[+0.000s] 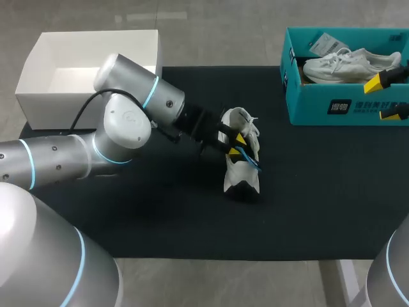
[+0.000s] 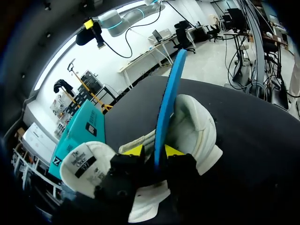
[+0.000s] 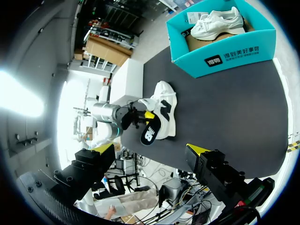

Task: Take the shoe out of the shoebox, open the shoe tongue, remove and reinsert the insole, then place the shoe into the shoebox

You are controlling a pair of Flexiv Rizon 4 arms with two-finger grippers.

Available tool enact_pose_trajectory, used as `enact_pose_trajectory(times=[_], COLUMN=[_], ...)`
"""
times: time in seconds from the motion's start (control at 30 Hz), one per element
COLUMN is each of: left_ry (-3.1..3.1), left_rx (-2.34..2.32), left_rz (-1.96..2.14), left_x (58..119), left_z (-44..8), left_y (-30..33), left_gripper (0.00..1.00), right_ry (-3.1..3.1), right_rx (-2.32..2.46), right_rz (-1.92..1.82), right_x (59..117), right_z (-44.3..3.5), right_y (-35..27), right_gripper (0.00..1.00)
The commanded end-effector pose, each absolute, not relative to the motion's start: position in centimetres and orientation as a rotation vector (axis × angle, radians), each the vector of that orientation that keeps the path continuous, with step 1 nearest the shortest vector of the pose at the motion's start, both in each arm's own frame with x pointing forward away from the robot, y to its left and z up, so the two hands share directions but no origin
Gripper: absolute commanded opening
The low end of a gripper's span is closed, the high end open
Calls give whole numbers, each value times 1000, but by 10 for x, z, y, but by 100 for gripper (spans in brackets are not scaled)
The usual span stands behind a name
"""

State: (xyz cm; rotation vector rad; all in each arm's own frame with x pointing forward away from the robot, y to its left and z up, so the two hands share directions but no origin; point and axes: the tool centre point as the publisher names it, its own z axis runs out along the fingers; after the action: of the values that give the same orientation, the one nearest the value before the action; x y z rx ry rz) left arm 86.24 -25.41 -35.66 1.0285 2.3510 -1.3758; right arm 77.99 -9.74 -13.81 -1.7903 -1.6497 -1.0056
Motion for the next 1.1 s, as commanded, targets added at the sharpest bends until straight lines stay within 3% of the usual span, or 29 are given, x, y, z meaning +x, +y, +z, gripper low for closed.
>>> enact_pose_trajectory(times=[0.03,0.07,0.23,0.37,1.0,1.03,1.07,1.1], left_ry=[2331,2323,2303,2304,2391,2386,2373,2361], left_rx=[1054,1069,1125,1138,1066,1063,1072,1075], left_rz=[-1394,-1410,-1425,-1433,-1318,-1336,-1358,-1371], left_x=[855,854,844,844,863,862,859,857], left_z=[-349,-347,-341,-344,-368,-365,-362,-359], left_y=[-251,-251,-258,-263,-254,-253,-252,-251], left_gripper=[68,58,46,0,0,26,64,81], right_ry=[-1650,-1650,-1650,-1650,-1650,-1650,-1650,-1650], right_rx=[-1794,-1794,-1794,-1794,-1794,-1794,-1794,-1794], right_rz=[-1004,-1004,-1004,-1004,-1004,-1004,-1004,-1004], right_x=[780,780,780,780,780,780,780,780], right_z=[-138,-138,-138,-138,-138,-138,-138,-138], right_y=[-97,-97,-97,-97,-97,-97,-97,-97], right_gripper=[100,100,100,100,100,100,100,100])
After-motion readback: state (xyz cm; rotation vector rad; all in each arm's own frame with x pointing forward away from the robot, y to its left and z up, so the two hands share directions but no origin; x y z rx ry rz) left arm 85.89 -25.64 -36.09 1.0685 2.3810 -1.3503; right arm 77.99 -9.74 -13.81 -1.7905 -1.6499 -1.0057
